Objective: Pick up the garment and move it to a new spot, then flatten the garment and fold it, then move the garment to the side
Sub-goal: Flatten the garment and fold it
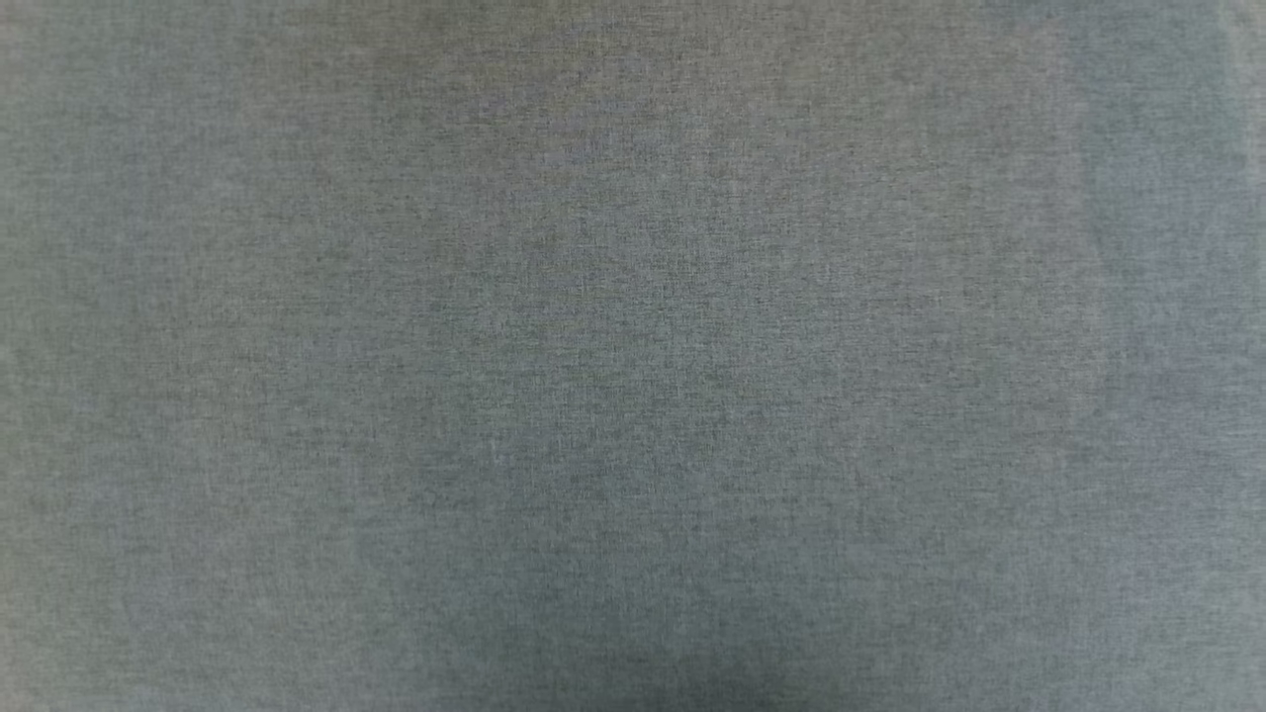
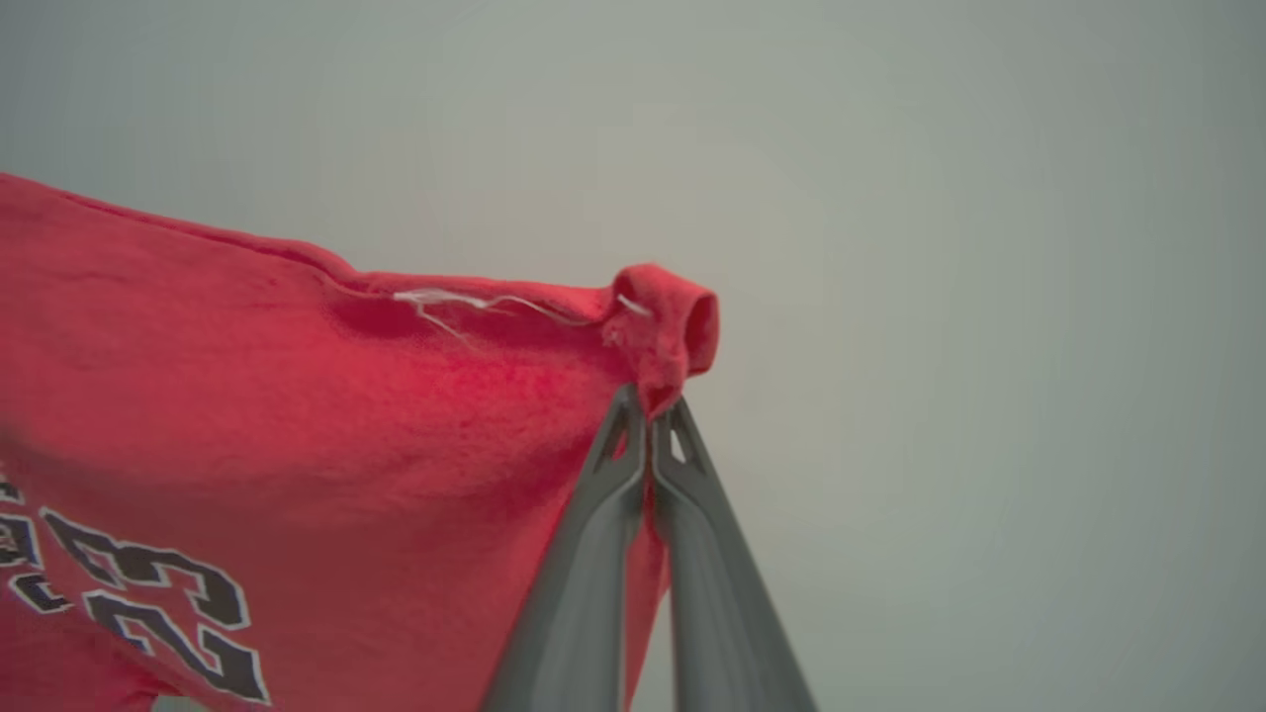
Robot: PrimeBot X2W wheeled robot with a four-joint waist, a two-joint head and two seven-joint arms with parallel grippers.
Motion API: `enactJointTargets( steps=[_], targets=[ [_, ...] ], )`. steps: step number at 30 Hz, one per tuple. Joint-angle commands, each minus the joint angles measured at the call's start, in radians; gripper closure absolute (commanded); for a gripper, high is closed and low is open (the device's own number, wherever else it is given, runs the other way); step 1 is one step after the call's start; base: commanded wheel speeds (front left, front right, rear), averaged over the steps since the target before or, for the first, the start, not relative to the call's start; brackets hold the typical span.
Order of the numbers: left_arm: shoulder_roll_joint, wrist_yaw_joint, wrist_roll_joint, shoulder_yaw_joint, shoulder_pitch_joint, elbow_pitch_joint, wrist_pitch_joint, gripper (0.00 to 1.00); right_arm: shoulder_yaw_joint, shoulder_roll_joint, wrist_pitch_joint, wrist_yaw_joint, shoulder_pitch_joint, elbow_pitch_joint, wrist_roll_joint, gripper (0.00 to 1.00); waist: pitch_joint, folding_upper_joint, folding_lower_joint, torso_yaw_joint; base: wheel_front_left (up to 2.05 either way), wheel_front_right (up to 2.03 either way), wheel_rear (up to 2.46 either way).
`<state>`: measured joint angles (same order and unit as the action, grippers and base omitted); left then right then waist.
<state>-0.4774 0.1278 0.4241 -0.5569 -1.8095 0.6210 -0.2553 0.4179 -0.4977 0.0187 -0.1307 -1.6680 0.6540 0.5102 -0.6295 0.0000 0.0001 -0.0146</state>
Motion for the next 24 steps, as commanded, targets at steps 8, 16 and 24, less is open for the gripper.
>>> enactJointTargets(
  steps=[8, 16, 24],
  targets=[
    [-0.046, -0.008, 0.017, 0.071, 0.398, -0.154, -0.006, 1.00, 0.136, 0.025, -0.083, 0.000, 0.259, 0.021, 0.095, 1.00, 0.094, 0.0000, -0.0001, 0.004, 0.00, 0.00, 0.00],
    [-0.038, -0.040, 0.024, 0.128, 0.838, -0.322, -0.006, 1.00, 0.263, -0.030, -0.130, 0.000, 0.533, -0.026, 0.211, 1.00, 0.227, 0.0000, -0.0001, 0.021, 0.00, 0.00, 0.00],
    [-0.020, -0.073, 0.053, 0.165, 1.252, -0.420, -0.006, 1.00, 0.356, -0.095, -0.150, 0.000, 0.819, -0.083, 0.312, 1.00, 0.365, 0.0000, -0.0001, 0.019, 0.00, 0.00, 0.00]
  ],
)
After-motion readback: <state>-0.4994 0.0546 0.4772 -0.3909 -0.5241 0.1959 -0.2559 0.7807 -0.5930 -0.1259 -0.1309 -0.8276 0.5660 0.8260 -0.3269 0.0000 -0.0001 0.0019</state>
